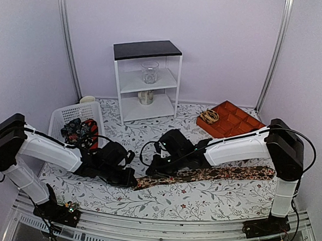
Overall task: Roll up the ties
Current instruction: Roll the tie at the center of the board.
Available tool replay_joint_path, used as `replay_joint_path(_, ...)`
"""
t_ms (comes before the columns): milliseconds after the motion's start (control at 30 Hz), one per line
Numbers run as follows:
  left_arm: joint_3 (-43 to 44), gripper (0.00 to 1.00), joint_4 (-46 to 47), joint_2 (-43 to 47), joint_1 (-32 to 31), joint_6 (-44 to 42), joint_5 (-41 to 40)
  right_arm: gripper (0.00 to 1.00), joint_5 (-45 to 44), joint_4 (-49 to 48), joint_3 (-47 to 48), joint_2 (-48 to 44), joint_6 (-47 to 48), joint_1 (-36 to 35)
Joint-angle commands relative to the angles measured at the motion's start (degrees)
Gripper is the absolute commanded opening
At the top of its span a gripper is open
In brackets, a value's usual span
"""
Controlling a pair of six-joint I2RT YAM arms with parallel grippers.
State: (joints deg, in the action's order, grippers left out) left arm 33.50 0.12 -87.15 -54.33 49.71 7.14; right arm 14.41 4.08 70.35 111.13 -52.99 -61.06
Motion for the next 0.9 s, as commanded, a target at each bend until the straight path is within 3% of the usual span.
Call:
replay_joint_path(0, 0.74, 0.00, -1.70, -0.92, -0.96, -1.01, -0.88, 0.11, 1.66, 4.38, 3.07, 5.26, 2.07, 0.15)
replay_joint_path(400, 2.58, 0.00, -11.82, 4.09, -0.96, 1.38, -9.23, 0.09, 2.26, 5.29, 2.50, 6.81, 0.78, -0.54)
replay_joint_path(667, -1.71, 0.03, -9.26, 5.67, -2.22, 5.12, -7.05, 0.09, 2.11, 3.84, 1.70, 6.56, 0.08, -0.64)
replay_joint_path(867, -0.05, 0.02, -8.64, 7.39, -2.85, 5.33, -7.76, 0.09, 1.41, 3.29, 1.81, 4.46, 0.73, -0.64)
